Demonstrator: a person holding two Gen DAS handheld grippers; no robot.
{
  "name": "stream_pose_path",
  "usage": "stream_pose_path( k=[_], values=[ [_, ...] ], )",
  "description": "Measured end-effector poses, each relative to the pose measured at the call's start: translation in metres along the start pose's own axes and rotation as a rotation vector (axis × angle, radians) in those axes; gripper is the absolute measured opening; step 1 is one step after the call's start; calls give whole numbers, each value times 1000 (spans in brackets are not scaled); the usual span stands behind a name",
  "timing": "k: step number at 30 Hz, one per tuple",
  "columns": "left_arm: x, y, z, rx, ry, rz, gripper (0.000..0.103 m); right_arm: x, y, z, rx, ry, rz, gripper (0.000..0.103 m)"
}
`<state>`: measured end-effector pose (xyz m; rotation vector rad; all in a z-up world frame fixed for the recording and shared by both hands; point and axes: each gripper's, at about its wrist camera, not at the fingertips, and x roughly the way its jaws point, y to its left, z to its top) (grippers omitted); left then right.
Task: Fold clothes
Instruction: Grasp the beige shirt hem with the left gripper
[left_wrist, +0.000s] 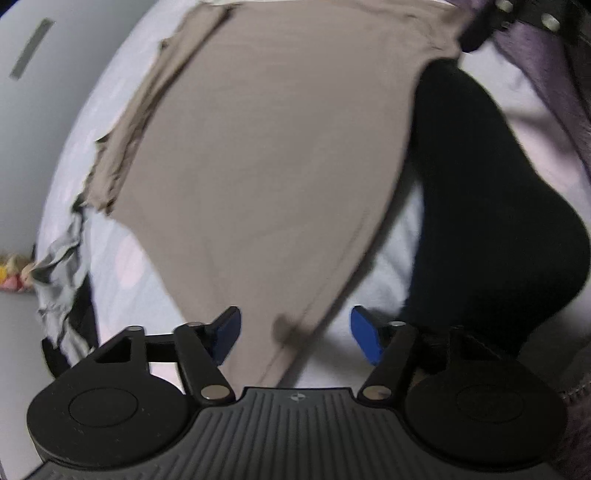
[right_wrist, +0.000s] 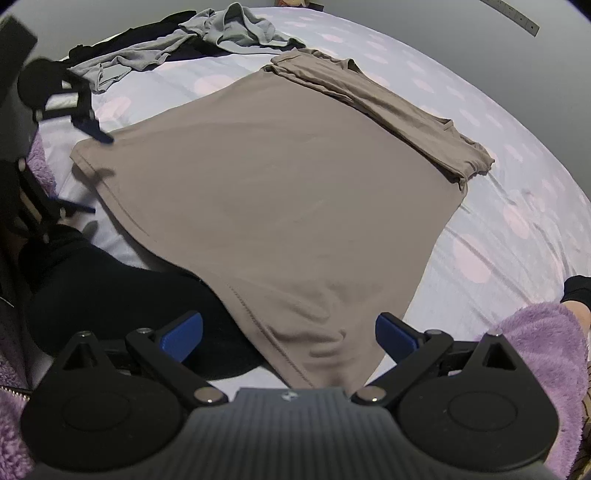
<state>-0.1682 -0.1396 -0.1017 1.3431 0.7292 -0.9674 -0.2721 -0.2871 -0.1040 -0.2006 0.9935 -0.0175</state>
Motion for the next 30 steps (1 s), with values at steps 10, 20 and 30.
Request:
stream_pose_path(
  k=[10, 20, 30],
  values=[
    [27, 33, 4, -157, 80, -147, 56, 4, 4, 1, -20, 23, -1, 100],
    [33, 52, 1, -179, 75, -212, 41, 6, 10, 5, -45, 45, -7, 100],
    [29, 80, -11, -318, 25, -249, 3, 9, 13, 5, -81, 56, 24, 93]
  ],
)
